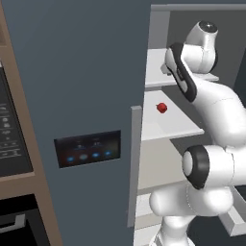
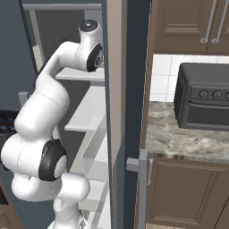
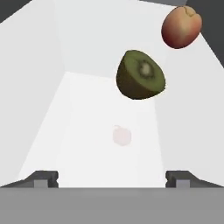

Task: Place the kiwi in the correct fridge rack based on whether it is a fruit or vegetable. Finally, close the fridge door.

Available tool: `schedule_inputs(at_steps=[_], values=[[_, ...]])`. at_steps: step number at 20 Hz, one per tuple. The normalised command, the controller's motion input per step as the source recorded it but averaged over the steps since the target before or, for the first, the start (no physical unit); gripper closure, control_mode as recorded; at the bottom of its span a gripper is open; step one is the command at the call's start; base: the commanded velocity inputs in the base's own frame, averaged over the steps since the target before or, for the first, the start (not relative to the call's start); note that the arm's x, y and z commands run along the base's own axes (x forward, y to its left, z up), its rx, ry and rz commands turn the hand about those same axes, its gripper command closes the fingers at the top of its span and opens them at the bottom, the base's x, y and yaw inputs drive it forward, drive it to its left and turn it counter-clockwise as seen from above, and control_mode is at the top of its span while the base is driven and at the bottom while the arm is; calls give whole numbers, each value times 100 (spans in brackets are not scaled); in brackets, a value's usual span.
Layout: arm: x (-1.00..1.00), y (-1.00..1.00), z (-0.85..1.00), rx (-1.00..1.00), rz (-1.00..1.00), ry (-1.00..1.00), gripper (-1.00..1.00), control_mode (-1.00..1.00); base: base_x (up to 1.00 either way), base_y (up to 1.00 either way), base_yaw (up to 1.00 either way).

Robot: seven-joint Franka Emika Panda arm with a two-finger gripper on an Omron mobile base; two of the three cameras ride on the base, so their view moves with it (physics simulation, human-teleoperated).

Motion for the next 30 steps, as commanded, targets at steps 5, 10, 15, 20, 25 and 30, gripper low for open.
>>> schedule_inputs(at_steps=[5,10,15,20,25,30], values=[[-100,39,-12,-6,0,0,-100,-100,0,0,0],[-100,21,-34,1,0,0,-100,-100,0,0,0],[-98,9,-27,7,0,0,-100,-100,0,0,0],[-43,13,-10,0,1,1,-100,-100,0,0,0],[-1,0,0,0,0,0,-100,-100,0,0,0],[0,0,0,0,0,0,-100,100,-6,0,-2]])
